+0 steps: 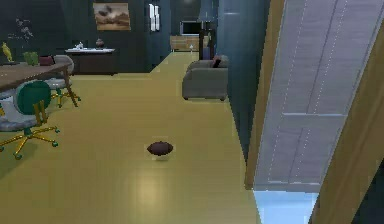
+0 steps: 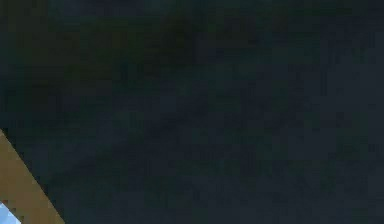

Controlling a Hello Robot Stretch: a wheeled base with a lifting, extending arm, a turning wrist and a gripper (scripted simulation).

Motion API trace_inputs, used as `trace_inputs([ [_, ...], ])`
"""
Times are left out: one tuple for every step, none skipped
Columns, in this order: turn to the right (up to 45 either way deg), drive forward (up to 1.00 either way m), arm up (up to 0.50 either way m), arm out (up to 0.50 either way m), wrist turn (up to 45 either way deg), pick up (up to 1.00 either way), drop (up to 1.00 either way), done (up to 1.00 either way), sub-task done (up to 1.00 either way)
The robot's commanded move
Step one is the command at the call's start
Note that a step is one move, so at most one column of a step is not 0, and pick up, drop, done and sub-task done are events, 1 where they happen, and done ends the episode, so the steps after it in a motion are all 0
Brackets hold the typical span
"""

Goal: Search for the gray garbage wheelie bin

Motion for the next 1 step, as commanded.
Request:
trace_inputs([
  [0.0, 0.75, 0.0, 0.0, 0.0, 0.0, 0.0, 0.0, 0.0],
])
